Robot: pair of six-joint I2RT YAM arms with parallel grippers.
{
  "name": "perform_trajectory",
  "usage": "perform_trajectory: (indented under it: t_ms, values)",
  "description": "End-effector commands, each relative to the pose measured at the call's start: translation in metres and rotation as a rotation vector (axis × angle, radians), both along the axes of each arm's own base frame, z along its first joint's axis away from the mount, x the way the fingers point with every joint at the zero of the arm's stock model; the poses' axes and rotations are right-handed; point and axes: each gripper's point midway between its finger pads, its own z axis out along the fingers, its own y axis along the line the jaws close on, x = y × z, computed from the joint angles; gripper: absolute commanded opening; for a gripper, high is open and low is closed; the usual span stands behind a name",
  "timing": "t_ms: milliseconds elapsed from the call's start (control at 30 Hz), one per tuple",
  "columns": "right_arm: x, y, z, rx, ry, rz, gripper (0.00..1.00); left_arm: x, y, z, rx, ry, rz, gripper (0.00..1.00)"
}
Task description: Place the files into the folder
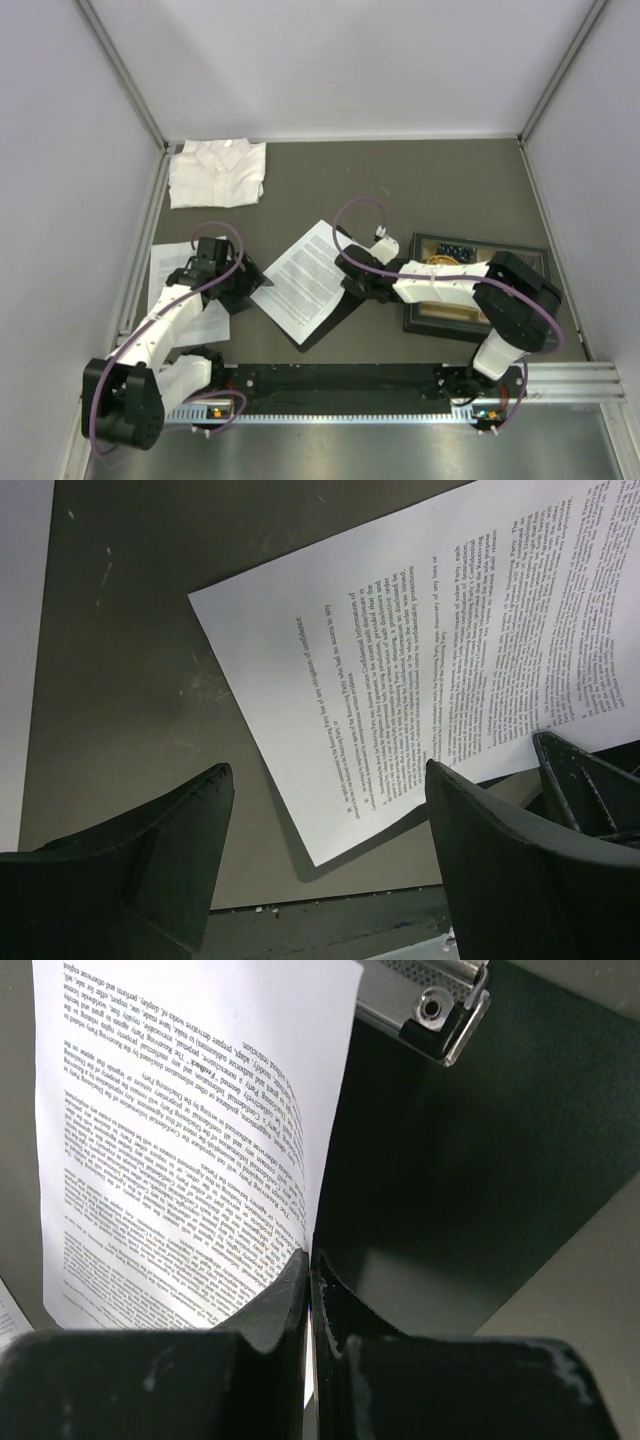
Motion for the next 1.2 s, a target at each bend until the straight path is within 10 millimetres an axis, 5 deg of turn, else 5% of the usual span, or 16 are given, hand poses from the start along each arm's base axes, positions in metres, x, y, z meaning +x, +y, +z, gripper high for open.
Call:
perform_trajectory:
  t_ms: [0,267,333,400,567,667,700,767,900,1033,1167]
  values:
    - [-0.003,0.0,0.021,0.002,-0.024,-0.007,0.09,0.002,-0.007,0.002,-0.036,0.006,0.025,0.81]
    - [-0.041,0.028,0.028,0.024,0.044,0.459,0.38,-0.004,0.006,-0.003,0.05,0.063,0.024,0.82]
    - [-0.051,0.029,0.027,0.007,0.019,0.573,0.5,-0.001,0.01,0.0,0.077,0.052,0.021,0.82]
    - [-0.059,0.023,0.029,-0.023,0.003,0.65,0.76,0.0,0.015,0.003,0.12,0.046,-0.006,0.82]
    - [-0.064,0.011,0.047,-0.115,-0.042,0.786,0.79,-0.009,0.02,0.002,0.159,0.072,-0.051,0.83]
    - [-0.043,0.005,0.068,-0.173,-0.114,0.798,0.82,-0.015,0.009,-0.004,0.085,0.088,-0.046,0.82]
    - [-0.024,0.006,0.083,-0.168,-0.143,0.771,0.82,-0.015,0.006,-0.006,0.063,0.088,-0.043,0.82]
    - [-0.002,0.004,0.077,-0.196,-0.107,0.775,0.82,-0.016,0.003,-0.013,0.034,0.09,-0.01,0.8]
    - [0.065,0.005,0.095,-0.205,-0.178,0.714,0.82,-0.012,-0.004,-0.016,-0.002,0.066,0.019,0.8]
    - [0.102,-0.002,0.08,-0.194,-0.158,0.686,0.95,-0.005,-0.004,-0.018,0.009,0.055,0.022,0.81]
    - [0.116,-0.01,0.048,-0.219,-0.069,0.715,0.96,0.001,-0.009,-0.026,0.007,0.073,0.012,0.81]
